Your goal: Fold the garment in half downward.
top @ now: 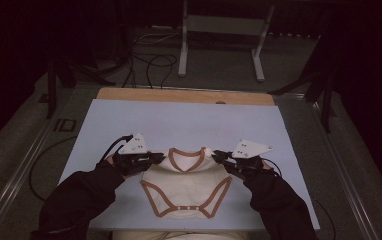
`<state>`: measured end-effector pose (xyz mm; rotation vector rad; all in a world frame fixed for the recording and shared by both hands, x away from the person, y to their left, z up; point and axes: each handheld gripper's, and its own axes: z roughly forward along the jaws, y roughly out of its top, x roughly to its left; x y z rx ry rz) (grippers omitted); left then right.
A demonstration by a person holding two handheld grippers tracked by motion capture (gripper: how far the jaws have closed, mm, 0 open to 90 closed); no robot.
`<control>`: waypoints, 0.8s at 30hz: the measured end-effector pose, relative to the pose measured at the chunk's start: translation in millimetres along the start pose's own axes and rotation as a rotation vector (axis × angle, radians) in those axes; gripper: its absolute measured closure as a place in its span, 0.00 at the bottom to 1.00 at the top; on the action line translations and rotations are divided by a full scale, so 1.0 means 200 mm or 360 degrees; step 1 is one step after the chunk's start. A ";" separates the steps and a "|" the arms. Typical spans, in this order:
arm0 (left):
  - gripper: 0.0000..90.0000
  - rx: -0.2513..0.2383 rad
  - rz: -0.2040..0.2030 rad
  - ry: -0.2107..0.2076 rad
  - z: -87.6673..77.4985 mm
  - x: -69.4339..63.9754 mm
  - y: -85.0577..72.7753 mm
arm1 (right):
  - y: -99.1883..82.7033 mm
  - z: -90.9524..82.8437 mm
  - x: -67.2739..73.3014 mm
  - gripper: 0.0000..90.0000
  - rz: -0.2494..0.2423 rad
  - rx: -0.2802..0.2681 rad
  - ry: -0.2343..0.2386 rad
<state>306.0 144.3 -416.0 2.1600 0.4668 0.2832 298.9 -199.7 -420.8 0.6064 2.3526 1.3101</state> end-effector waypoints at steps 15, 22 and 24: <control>0.97 -0.0014 -0.0005 -0.0074 -0.02 -0.10 -0.07 | -0.06 -0.08 0.09 0.90 -0.0011 0.0001 0.0026; 0.97 0.0023 0.0019 -0.0107 -0.02 -0.15 -0.08 | -0.09 -0.10 0.14 0.90 0.0000 0.0031 0.0060; 0.97 0.0042 0.0023 -0.0105 -0.01 -0.16 -0.10 | -0.11 -0.09 0.16 0.90 0.0000 0.0047 0.0072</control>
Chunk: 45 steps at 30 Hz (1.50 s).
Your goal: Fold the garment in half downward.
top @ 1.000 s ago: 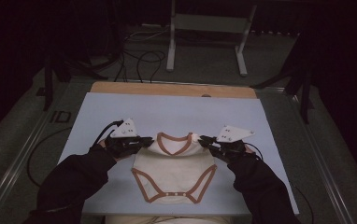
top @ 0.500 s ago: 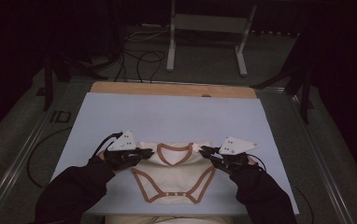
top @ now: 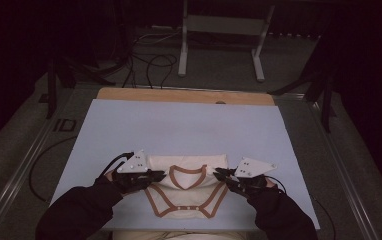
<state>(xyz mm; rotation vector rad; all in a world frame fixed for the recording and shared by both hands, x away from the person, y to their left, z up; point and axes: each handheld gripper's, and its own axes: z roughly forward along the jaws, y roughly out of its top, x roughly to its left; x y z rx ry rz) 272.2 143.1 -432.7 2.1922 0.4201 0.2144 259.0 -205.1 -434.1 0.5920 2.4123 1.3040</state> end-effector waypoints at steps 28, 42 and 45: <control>0.96 0.0101 -0.0071 -0.0262 0.13 -0.11 -0.27 | -0.24 0.03 0.13 0.88 0.0110 0.0114 0.0174; 0.51 0.0128 -0.0066 -0.0419 0.13 -0.13 -0.30 | -0.28 0.04 0.14 0.50 0.0214 0.0123 0.0241; 0.39 0.0105 -0.0100 -0.0407 0.12 -0.12 -0.29 | -0.28 0.05 0.13 0.37 0.0230 0.0127 0.0218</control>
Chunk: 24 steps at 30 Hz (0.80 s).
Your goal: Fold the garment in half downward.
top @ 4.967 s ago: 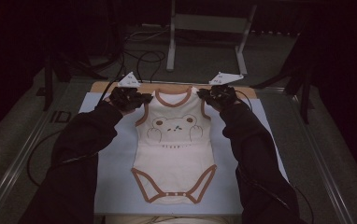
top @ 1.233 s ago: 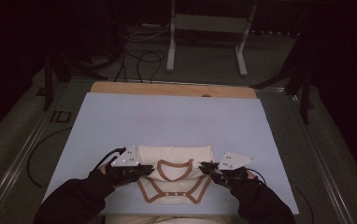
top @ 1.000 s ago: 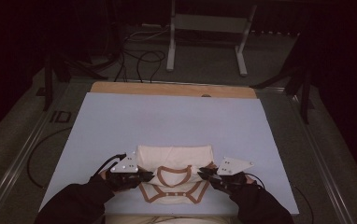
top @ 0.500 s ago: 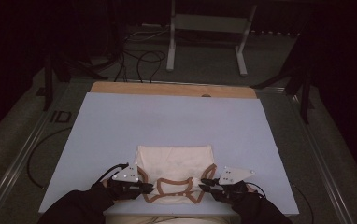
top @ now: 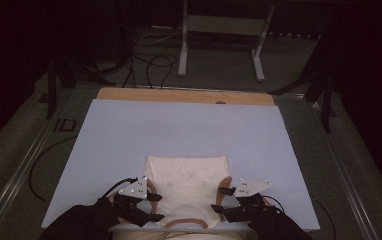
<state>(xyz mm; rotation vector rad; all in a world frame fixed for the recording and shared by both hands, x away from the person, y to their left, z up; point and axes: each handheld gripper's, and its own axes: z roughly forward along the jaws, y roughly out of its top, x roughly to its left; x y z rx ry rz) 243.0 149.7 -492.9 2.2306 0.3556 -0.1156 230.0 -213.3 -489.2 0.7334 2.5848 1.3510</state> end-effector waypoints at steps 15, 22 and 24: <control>0.00 -0.0036 0.0011 0.0131 -0.05 0.06 0.05 | 0.05 -0.01 -0.07 0.12 0.0017 -0.0039 0.0032; 0.00 -0.0057 0.0009 0.0201 -0.05 0.12 0.07 | 0.11 -0.01 -0.16 0.11 0.0048 -0.0095 -0.0044; 0.00 -0.0059 0.0010 0.0213 -0.05 0.14 0.09 | 0.12 -0.01 -0.18 0.11 0.0040 -0.0103 -0.0064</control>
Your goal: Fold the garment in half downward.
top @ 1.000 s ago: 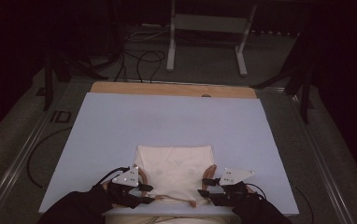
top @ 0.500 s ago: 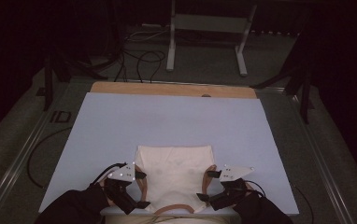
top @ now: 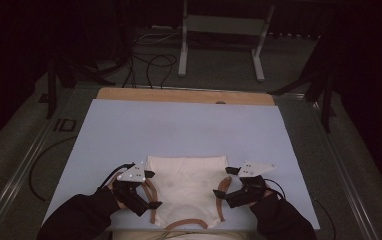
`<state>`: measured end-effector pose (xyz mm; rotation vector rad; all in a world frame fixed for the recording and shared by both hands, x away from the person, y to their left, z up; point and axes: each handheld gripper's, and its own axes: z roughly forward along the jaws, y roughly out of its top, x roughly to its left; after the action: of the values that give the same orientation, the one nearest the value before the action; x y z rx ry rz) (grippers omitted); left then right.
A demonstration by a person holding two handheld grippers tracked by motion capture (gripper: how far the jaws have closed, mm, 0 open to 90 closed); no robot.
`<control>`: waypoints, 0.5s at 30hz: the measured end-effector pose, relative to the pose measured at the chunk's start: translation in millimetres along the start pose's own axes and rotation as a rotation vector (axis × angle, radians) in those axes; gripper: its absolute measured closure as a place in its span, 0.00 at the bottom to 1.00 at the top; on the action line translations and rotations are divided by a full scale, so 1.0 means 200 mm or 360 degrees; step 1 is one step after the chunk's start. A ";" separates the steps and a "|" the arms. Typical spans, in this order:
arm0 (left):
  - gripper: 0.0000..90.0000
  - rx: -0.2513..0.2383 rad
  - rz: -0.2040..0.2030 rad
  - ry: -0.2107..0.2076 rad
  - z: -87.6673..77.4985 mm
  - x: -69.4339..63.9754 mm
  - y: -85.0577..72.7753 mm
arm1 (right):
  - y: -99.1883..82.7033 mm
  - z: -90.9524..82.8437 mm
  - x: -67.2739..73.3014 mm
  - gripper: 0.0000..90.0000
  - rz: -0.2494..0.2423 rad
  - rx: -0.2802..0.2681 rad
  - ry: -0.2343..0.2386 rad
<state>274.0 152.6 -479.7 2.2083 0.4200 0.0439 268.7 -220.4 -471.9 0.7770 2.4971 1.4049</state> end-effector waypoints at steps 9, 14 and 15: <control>0.00 0.0006 0.0007 0.0073 -0.01 0.08 0.06 | 0.04 0.03 -0.11 0.11 -0.0034 0.0011 -0.0059; 0.00 -0.0011 -0.0018 0.0132 -0.02 0.14 0.08 | 0.07 0.05 -0.16 0.11 -0.0043 0.0018 -0.0095; 0.00 -0.0018 -0.0024 0.0132 -0.02 0.16 0.08 | 0.07 0.05 -0.17 0.11 -0.0047 0.0018 -0.0101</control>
<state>307.6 156.5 -468.1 2.1976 0.4812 0.1294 307.1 -224.0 -469.3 0.7716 2.4601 1.3365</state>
